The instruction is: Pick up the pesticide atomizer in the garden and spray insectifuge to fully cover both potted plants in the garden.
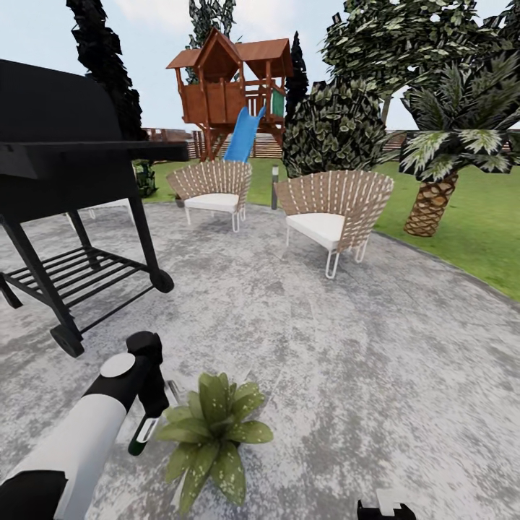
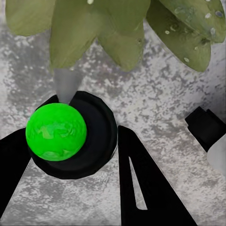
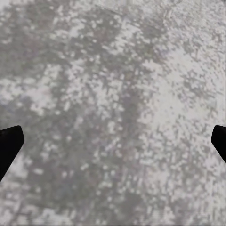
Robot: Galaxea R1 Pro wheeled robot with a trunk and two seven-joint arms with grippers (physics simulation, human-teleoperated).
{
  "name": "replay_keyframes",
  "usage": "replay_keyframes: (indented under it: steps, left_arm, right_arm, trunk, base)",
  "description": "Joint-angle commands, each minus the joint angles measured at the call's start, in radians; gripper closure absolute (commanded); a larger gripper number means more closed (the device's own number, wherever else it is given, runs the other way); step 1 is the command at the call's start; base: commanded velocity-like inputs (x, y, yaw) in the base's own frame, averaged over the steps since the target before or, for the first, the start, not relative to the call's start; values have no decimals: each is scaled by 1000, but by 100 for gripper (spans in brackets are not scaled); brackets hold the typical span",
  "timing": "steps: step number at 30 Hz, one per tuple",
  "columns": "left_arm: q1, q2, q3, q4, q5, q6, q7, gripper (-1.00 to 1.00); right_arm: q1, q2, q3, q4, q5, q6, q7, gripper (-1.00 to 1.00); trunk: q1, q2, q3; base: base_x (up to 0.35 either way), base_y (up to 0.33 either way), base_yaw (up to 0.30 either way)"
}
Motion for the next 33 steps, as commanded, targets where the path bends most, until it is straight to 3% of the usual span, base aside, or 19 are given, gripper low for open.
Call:
replay_keyframes:
  steps: [1,7,19,33]
  left_arm:
    - [-1,0,-3,-1,-5,11,-8,100]
    - [3,-3,-5,-1,-5,10,-8,100]
    - [3,0,-2,-2,-5,11,-8,100]
    - [3,-1,-4,-1,-5,15,-8,100]
  right_arm:
    - [-1,0,9,1,-9,-3,-3,-100]
    - [-1,0,7,-1,-9,-2,-3,-100]
    - [-1,1,7,-1,-9,-2,-3,-100]
    - [-1,1,9,-1,-9,-2,-3,-100]
  trunk:
    - [0,0,-1]
    - [0,0,-1]
    - [0,0,-1]
    - [0,0,-1]
  base:
    - [148,242,0]
    - [136,160,-17]
    - [-4,5,-234]
    - [-259,150,-9]
